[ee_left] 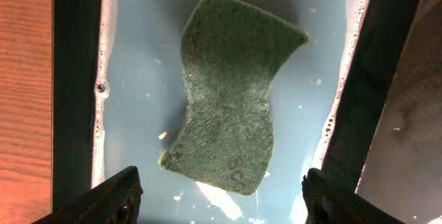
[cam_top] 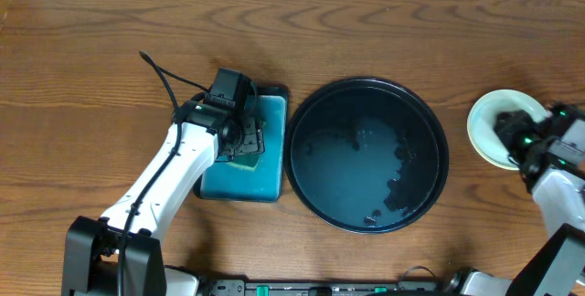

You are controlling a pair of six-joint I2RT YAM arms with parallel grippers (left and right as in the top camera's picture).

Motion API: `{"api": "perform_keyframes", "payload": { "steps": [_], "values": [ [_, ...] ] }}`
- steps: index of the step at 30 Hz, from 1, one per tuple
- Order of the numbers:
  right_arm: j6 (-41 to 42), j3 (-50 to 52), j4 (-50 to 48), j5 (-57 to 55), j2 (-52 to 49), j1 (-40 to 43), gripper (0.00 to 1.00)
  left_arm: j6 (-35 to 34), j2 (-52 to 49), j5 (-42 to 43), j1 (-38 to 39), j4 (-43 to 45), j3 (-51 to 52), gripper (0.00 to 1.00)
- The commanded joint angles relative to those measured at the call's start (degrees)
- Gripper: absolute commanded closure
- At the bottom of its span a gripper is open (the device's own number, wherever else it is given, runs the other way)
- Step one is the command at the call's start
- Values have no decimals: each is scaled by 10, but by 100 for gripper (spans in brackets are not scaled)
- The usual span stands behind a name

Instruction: Clean dirty plates on tray and stack at the side

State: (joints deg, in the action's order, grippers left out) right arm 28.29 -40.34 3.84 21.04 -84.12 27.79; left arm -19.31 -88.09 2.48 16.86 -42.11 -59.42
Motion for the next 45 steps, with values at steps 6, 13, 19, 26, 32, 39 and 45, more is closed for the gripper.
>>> {"api": "perform_keyframes", "payload": {
  "steps": [6,13,19,26,32,39,45],
  "values": [
    [-151,-8,35,26,-4,-141,21,0,1,-3,-13,-18,-14,24],
    [-196,-66,201,-54,-3,-218,1,0,2,-3,-52,-103,-39,24],
    [-202,-93,337,-70,9,-243,1,2,2,-3,-62,-163,-39,24],
    [-202,-91,417,-108,65,-252,1,2,34,-3,-62,-174,-4,24],
    [-200,-48,406,-141,172,-268,1,2,112,-3,-62,-140,45,24],
    [-202,35,358,-155,355,-291,1,2,276,-1,-62,-65,135,24],
    [-202,67,353,-165,483,-293,1,-10,446,-1,-62,-6,210,24]
  ]
}}
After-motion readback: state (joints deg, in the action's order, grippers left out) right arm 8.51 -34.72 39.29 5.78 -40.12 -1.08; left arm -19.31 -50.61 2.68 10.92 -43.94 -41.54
